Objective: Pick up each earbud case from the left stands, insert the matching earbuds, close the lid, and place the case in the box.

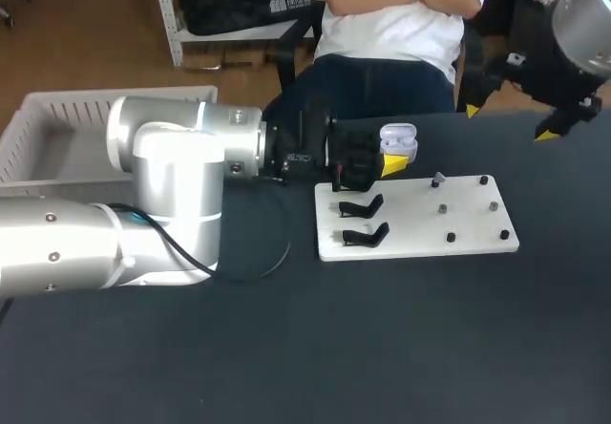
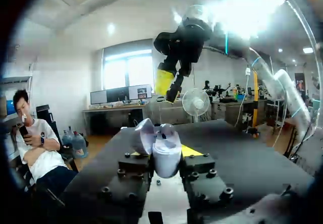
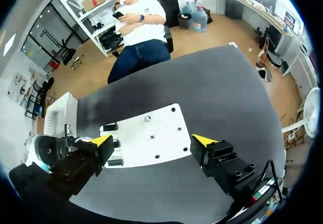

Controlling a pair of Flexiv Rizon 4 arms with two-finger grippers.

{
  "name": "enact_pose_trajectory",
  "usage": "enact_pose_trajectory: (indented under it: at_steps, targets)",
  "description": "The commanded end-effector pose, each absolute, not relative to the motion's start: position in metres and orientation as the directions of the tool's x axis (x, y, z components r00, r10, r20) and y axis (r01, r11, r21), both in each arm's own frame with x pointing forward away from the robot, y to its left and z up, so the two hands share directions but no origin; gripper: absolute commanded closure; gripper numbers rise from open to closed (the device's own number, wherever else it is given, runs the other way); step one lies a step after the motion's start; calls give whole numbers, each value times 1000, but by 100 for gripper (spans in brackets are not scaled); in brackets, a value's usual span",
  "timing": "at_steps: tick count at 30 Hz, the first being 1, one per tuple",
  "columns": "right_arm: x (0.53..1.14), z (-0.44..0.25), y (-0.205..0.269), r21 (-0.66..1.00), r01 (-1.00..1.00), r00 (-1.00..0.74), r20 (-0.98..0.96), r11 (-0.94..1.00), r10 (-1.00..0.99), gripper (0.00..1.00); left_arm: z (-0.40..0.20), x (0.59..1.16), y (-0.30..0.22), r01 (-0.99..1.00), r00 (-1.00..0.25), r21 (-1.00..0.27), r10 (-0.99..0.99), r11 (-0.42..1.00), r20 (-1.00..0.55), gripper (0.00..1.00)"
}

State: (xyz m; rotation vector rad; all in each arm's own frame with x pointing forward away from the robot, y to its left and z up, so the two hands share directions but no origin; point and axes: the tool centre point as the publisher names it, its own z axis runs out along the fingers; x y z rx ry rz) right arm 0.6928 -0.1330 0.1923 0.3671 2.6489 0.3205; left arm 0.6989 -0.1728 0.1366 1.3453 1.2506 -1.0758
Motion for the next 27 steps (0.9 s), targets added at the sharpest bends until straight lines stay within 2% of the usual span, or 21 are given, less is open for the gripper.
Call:
enact_pose_trajectory:
  at_steps: [1, 15, 20, 27]
  targets:
    - [715, 154, -127, 284, 207, -884, -356, 936, 303, 0, 135, 697, -173, 996, 86, 88, 133, 6, -987, 100]
    - [749, 73, -103, 261, 219, -939, -204, 940, 276, 0, 135, 697, -173, 996, 86, 88, 133, 6, -987, 100]
    - [756, 59, -92, 267, 203, -942, -207, 942, 262, 0, 135, 697, -173, 996, 86, 88, 133, 6, -987, 100]
    - [764, 49, -80, 304, 176, -911, -310, 936, 272, 0, 135, 697, -173, 996, 86, 88, 133, 6, -987, 100]
